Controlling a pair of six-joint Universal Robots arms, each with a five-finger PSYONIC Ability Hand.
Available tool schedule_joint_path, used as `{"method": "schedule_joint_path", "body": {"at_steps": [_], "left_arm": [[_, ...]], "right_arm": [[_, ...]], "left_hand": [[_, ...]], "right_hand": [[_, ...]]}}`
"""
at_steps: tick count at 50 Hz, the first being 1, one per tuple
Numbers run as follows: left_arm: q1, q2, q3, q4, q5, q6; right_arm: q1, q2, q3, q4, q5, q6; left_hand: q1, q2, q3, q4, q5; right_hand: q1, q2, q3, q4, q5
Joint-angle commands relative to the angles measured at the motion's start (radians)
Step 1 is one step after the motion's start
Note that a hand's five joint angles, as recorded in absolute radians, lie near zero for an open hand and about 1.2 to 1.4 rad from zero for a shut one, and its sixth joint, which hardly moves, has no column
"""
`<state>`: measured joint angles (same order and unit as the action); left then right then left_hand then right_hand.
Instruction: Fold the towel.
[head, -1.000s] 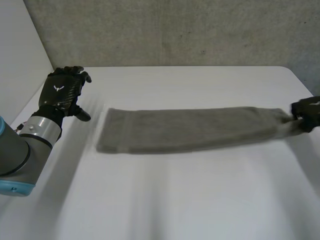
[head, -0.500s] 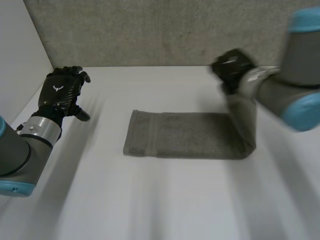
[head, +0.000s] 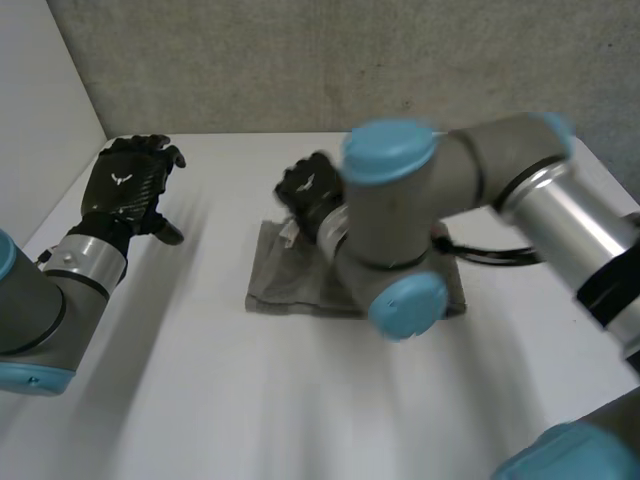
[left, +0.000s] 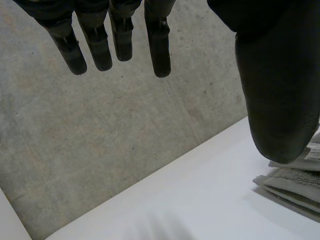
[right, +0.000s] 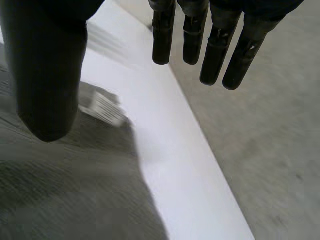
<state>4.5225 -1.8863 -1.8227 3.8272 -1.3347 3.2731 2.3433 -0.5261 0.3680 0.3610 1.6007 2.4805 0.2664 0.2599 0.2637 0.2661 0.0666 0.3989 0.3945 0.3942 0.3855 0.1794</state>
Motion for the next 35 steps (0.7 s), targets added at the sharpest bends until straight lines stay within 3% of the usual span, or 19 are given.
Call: {"method": "schedule_joint_path", "body": {"at_steps": [1,5,7,8,12,19,35], "left_arm": [[-0.013,-0.007,-0.007,0.000,0.002,0.002],[-0.029,-0.007,-0.013,0.000,0.003,0.003],[-0.037,-0.007,-0.013,0.000,0.003,0.003],[-0.046,-0.007,-0.015,0.000,0.003,0.005],[-0.060,-0.007,-0.017,0.000,0.003,0.007],[-0.068,-0.007,-0.024,0.002,0.003,0.008],[-0.069,-0.013,-0.024,0.002,0.003,0.008]], "right_arm": [[-0.169,-0.190,0.187,0.078,-0.030,0.101],[-0.265,-0.279,0.361,0.078,-0.087,0.172],[-0.352,-0.359,0.562,0.046,-0.186,0.221],[-0.352,-0.359,0.563,0.046,-0.186,0.221],[-0.455,-0.460,0.851,-0.116,-0.281,0.268],[-0.533,-0.534,1.153,-0.396,-0.300,0.284],[-0.535,-0.502,1.233,-0.551,-0.303,0.380]], "left_hand": [[-0.065,-0.058,-0.062,-0.064,-0.039],[-0.062,-0.055,-0.059,-0.061,-0.036],[-0.062,-0.055,-0.059,-0.061,-0.036],[-0.062,-0.055,-0.059,-0.061,-0.036],[-0.062,-0.055,-0.059,-0.061,-0.036],[-0.062,-0.055,-0.059,-0.061,-0.036],[-0.062,-0.055,-0.059,-0.061,-0.036]], "right_hand": [[-0.015,-0.010,-0.010,-0.001,0.030],[0.047,0.052,0.052,0.061,0.092],[0.094,0.098,0.099,0.107,0.139],[0.094,0.099,0.099,0.108,0.139],[0.115,0.119,0.119,0.128,0.160],[0.211,0.216,0.216,0.225,0.256],[0.235,0.239,0.240,0.248,0.280]]}}
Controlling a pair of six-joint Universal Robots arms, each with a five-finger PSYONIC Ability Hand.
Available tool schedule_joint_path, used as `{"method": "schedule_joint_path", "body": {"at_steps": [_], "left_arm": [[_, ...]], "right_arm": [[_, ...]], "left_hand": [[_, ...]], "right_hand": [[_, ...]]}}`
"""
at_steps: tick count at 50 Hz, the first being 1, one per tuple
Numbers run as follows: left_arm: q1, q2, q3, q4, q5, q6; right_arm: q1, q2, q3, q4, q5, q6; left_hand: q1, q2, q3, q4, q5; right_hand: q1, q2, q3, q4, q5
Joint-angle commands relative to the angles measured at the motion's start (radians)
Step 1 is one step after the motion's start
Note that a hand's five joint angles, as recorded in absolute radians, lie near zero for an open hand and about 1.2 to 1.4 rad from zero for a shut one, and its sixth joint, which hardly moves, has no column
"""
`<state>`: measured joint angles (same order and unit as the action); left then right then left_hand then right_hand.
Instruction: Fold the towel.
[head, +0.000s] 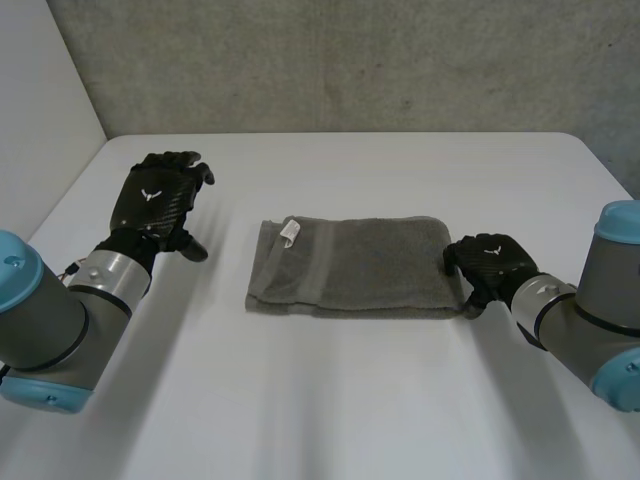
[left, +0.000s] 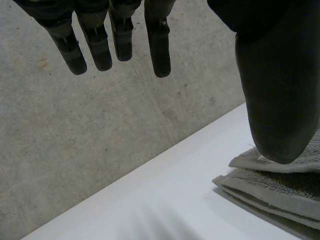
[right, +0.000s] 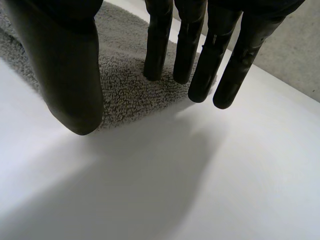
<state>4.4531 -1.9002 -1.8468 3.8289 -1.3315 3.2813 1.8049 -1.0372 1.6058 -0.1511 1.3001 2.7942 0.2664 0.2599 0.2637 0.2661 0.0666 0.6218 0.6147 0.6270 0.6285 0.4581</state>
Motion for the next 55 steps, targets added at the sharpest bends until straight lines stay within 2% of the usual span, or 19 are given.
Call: {"method": "schedule_joint_path", "body": {"at_steps": [1,15,17,18,20,21,22,29,34,39,43,45,47,50,54,55], "left_arm": [[0.000,0.001,0.000,0.000,0.000,0.000],[0.000,0.001,0.000,0.000,0.000,0.000],[0.000,0.001,0.000,0.000,0.000,0.000],[0.000,0.001,0.000,0.000,0.000,0.000],[0.000,0.001,0.000,0.000,0.000,0.000],[0.000,0.001,0.000,0.000,0.000,0.000],[0.000,0.001,0.000,0.000,0.000,0.000],[0.000,0.003,-0.002,0.000,-0.002,0.000],[0.000,0.003,-0.002,0.000,-0.002,0.000],[0.000,0.001,-0.002,0.000,-0.002,0.000],[0.000,0.003,-0.002,0.000,-0.002,0.000],[-0.002,0.004,0.000,0.000,-0.003,0.000],[-0.002,0.006,-0.002,0.000,-0.003,0.000],[-0.008,0.010,0.000,0.000,-0.003,0.000],[-0.015,0.016,0.003,0.000,-0.003,-0.003],[-0.015,0.016,0.003,0.000,-0.003,-0.003]], "right_arm": [[0.004,0.009,-0.004,-0.039,-0.002,0.067],[0.039,0.034,0.002,-0.045,-0.007,0.104],[0.039,0.043,-0.001,-0.051,-0.005,0.102],[0.039,0.043,-0.001,-0.051,-0.005,0.102],[0.036,0.046,-0.003,-0.051,-0.005,0.102],[0.036,0.046,-0.003,-0.051,-0.005,0.102],[0.027,0.039,-0.001,-0.051,-0.005,0.102],[-0.001,-0.029,0.011,-0.039,-0.008,0.099],[-0.096,-0.086,0.049,-0.018,-0.021,0.061],[-0.182,-0.141,0.034,0.080,-0.085,-0.092],[-0.179,-0.153,0.002,0.131,-0.091,-0.172],[-0.162,-0.155,-0.017,0.150,-0.085,-0.193],[-0.046,-0.153,-0.058,0.162,-0.067,-0.177],[0.016,-0.152,-0.084,0.163,-0.058,-0.162],[0.212,-0.095,-0.159,0.159,-0.015,-0.140],[0.212,-0.095,-0.159,0.159,-0.015,-0.140]], "left_hand": [[-0.062,-0.055,-0.059,-0.061,-0.036],[-0.062,-0.055,-0.059,-0.061,-0.036],[-0.062,-0.055,-0.059,-0.061,-0.036],[-0.062,-0.055,-0.059,-0.061,-0.036],[-0.062,-0.055,-0.059,-0.061,-0.036],[-0.062,-0.055,-0.059,-0.061,-0.036],[-0.062,-0.055,-0.059,-0.061,-0.036],[-0.065,-0.058,-0.062,-0.064,-0.039],[-0.065,-0.058,-0.062,-0.064,-0.039],[-0.065,-0.058,-0.062,-0.064,-0.039],[-0.065,-0.058,-0.062,-0.064,-0.039],[-0.068,-0.061,-0.065,-0.067,-0.042],[-0.068,-0.061,-0.065,-0.067,-0.042],[-0.068,-0.061,-0.065,-0.067,-0.042],[-0.070,-0.064,-0.068,-0.070,-0.045],[-0.070,-0.064,-0.068,-0.070,-0.045]], "right_hand": [[0.012,0.019,0.007,0.006,0.001],[0.056,0.063,0.051,0.050,0.045],[0.246,0.253,0.241,0.239,0.235],[0.247,0.254,0.242,0.240,0.236],[0.595,0.602,0.589,0.588,0.584],[0.596,0.603,0.591,0.590,0.586],[0.773,0.780,0.768,0.766,0.762],[0.775,0.782,0.769,0.768,0.764],[0.775,0.782,0.769,0.768,0.764],[0.775,0.782,0.769,0.768,0.764],[0.775,0.782,0.769,0.768,0.764],[0.775,0.782,0.769,0.768,0.764],[0.775,0.782,0.769,0.768,0.764],[0.775,0.782,0.769,0.768,0.764],[0.775,0.782,0.769,0.768,0.764],[0.775,0.782,0.769,0.768,0.764]]}}
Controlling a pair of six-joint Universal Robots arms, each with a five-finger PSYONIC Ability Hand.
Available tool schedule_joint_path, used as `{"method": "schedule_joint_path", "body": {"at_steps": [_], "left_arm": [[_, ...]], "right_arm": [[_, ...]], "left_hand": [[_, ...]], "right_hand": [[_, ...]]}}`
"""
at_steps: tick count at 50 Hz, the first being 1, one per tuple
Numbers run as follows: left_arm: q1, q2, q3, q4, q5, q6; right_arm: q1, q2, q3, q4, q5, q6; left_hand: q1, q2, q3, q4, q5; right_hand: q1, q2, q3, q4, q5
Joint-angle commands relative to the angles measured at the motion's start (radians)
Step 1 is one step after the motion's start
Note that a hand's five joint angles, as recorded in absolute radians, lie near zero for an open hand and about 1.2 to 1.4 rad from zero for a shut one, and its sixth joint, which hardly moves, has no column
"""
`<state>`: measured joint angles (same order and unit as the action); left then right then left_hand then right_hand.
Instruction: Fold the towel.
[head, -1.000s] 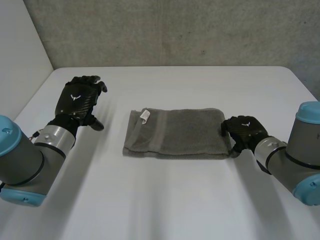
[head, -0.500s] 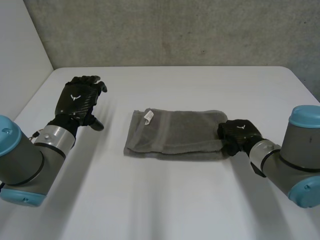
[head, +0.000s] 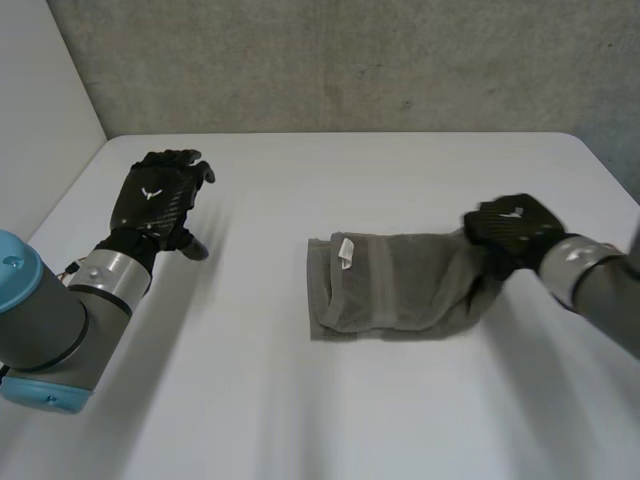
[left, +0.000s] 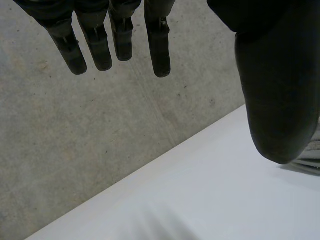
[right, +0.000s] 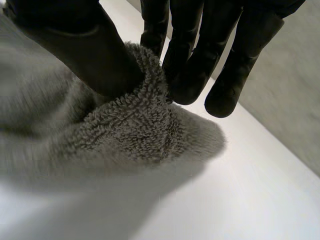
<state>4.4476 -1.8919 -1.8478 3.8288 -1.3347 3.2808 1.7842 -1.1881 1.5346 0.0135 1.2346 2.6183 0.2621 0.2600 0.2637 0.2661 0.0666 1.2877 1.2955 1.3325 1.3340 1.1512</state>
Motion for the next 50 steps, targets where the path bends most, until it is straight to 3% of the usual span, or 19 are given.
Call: {"method": "schedule_joint_path", "body": {"at_steps": [1,5,19,21,22,24,25,29,35,44,50], "left_arm": [[-0.011,0.010,0.005,0.000,-0.001,-0.006],[-0.021,0.010,0.012,0.000,-0.001,-0.007],[-0.063,0.010,0.058,-0.002,-0.004,-0.009],[-0.070,0.007,0.071,-0.002,-0.004,-0.010],[-0.070,0.007,0.071,-0.002,-0.004,-0.010],[-0.076,0.002,0.081,-0.002,-0.006,-0.010],[-0.086,-0.004,0.094,-0.002,-0.006,-0.012],[-0.106,-0.012,0.124,-0.005,-0.006,-0.032],[-0.161,-0.058,0.208,-0.018,-0.006,-0.105],[-0.275,-0.191,0.334,-0.113,-0.004,-0.197],[-0.320,-0.269,0.361,-0.166,-0.006,-0.204]], "right_arm": [[0.295,0.086,-0.117,-0.004,0.075,0.035],[0.444,0.181,-0.200,-0.003,0.149,0.040],[0.554,0.323,-0.304,-0.015,0.198,0.114],[0.543,0.308,-0.295,-0.013,0.206,0.124],[0.543,0.308,-0.295,-0.013,0.206,0.124],[0.540,0.268,-0.280,-0.009,0.215,0.143],[0.540,0.268,-0.280,-0.009,0.215,0.143],[0.500,0.177,-0.216,-0.006,0.217,0.192],[0.351,0.065,-0.134,-0.003,0.204,0.258],[0.216,0.062,-0.094,-0.004,0.186,0.327],[0.158,0.106,-0.097,-0.009,0.103,0.448]], "left_hand": [[-0.063,-0.061,-0.065,-0.067,-0.042],[-0.063,-0.061,-0.065,-0.067,-0.042],[-0.063,-0.061,-0.065,-0.067,-0.042],[-0.063,-0.061,-0.065,-0.067,-0.042],[-0.063,-0.061,-0.065,-0.067,-0.042],[-0.063,-0.061,-0.065,-0.067,-0.042],[-0.057,-0.055,-0.059,-0.061,-0.037],[-0.049,-0.046,-0.050,-0.053,-0.028],[-0.043,-0.041,-0.044,-0.047,-0.022],[-0.037,-0.035,-0.038,-0.041,-0.016],[-0.037,-0.035,-0.038,-0.041,-0.016]], "right_hand": [[0.109,0.101,0.064,0.062,0.070],[0.109,0.101,0.064,0.062,0.070],[0.109,0.101,0.064,0.062,0.070],[-0.349,-0.357,-0.394,-0.395,-0.387],[-0.351,-0.359,-0.396,-0.398,-0.389],[-0.839,-0.847,-0.884,-0.886,-0.878],[-0.842,-0.849,-0.886,-0.888,-0.880],[-1.093,-1.101,-1.138,-1.140,-1.131],[-1.113,-1.121,-1.158,-1.160,-1.151],[-1.113,-1.121,-1.158,-1.160,-1.151],[-1.113,-1.121,-1.158,-1.160,-1.151]]}}
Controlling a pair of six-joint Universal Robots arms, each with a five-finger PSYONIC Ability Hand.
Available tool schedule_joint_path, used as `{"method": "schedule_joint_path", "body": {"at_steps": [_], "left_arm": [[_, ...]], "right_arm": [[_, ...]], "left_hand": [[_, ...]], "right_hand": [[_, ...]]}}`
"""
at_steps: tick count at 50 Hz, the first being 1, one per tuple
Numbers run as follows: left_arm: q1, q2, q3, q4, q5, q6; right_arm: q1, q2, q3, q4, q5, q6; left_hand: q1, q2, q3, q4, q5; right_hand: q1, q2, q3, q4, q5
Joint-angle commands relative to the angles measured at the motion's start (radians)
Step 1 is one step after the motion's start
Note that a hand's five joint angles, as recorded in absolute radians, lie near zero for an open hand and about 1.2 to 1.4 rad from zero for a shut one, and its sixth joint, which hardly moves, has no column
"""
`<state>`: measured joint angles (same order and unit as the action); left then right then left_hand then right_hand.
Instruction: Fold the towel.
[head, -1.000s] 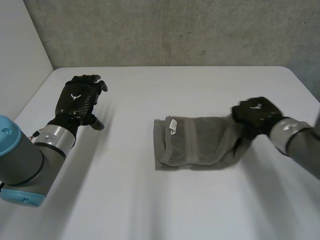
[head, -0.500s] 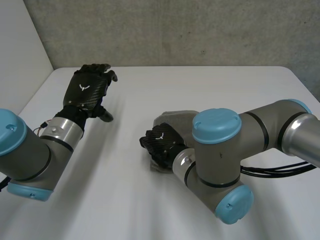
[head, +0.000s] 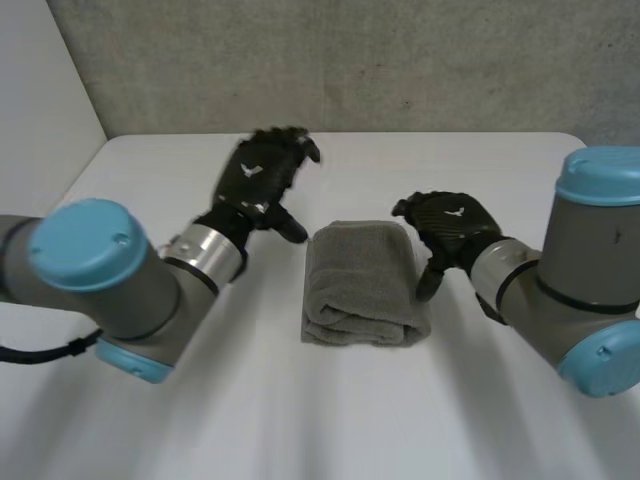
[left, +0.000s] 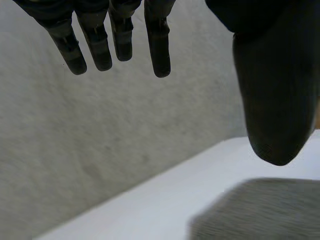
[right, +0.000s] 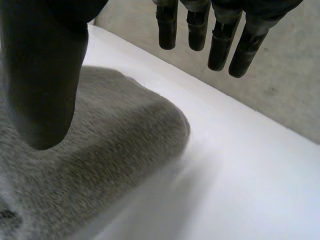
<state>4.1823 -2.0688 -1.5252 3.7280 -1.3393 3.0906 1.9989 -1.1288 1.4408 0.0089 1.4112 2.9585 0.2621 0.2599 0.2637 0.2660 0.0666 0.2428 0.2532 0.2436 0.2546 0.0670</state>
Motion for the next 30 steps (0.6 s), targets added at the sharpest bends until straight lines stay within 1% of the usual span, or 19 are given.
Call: {"method": "schedule_joint_path", "body": {"at_steps": [1,3,6,12,18,24,28,29,30], "left_arm": [[-0.063,-0.115,0.039,-0.072,-0.001,-0.013],[-0.071,-0.144,0.034,-0.074,-0.001,-0.012],[-0.074,-0.180,0.025,-0.077,-0.001,-0.009],[-0.074,-0.217,0.017,-0.114,-0.031,-0.004],[-0.065,-0.220,0.017,-0.140,-0.058,-0.001],[-0.057,-0.165,0.025,-0.157,-0.067,-0.001],[-0.056,-0.117,0.033,-0.188,-0.067,0.000],[-0.056,-0.093,0.039,-0.212,-0.066,0.002],[-0.054,-0.062,0.052,-0.256,-0.066,0.008]], "right_arm": [[-0.057,0.047,-0.003,-0.004,-0.074,0.108],[-0.061,0.098,-0.013,-0.007,-0.125,0.175],[-0.061,0.138,-0.020,-0.007,-0.150,0.204],[-0.061,0.204,-0.043,-0.004,-0.163,0.208],[-0.061,0.234,-0.063,-0.001,-0.160,0.198],[-0.058,0.208,-0.066,0.002,-0.152,0.200],[-0.052,0.106,-0.065,0.003,-0.140,0.205],[-0.052,0.068,-0.063,0.003,-0.135,0.206],[-0.052,0.067,-0.063,0.003,-0.135,0.206]], "left_hand": [[-0.037,-0.035,-0.038,-0.041,-0.016],[-0.037,-0.035,-0.038,-0.041,-0.016],[-0.037,-0.035,-0.038,-0.041,-0.016],[-0.034,-0.032,-0.036,-0.038,-0.013],[-0.034,-0.032,-0.036,-0.038,-0.013],[-0.043,-0.040,-0.044,-0.047,-0.022],[-0.046,-0.043,-0.047,-0.050,-0.025],[-0.049,-0.046,-0.050,-0.052,-0.028],[-0.049,-0.046,-0.050,-0.052,-0.028]], "right_hand": [[-0.068,-0.079,-0.069,-0.080,-0.067],[-0.068,-0.079,-0.069,-0.080,-0.067],[-0.068,-0.079,-0.069,-0.080,-0.067],[-0.068,-0.079,-0.069,-0.080,-0.067],[-0.068,-0.079,-0.069,-0.080,-0.067],[-0.068,-0.079,-0.069,-0.080,-0.067],[-0.068,-0.079,-0.069,-0.080,-0.067],[-0.068,-0.079,-0.069,-0.080,-0.067],[-0.068,-0.079,-0.069,-0.080,-0.067]]}}
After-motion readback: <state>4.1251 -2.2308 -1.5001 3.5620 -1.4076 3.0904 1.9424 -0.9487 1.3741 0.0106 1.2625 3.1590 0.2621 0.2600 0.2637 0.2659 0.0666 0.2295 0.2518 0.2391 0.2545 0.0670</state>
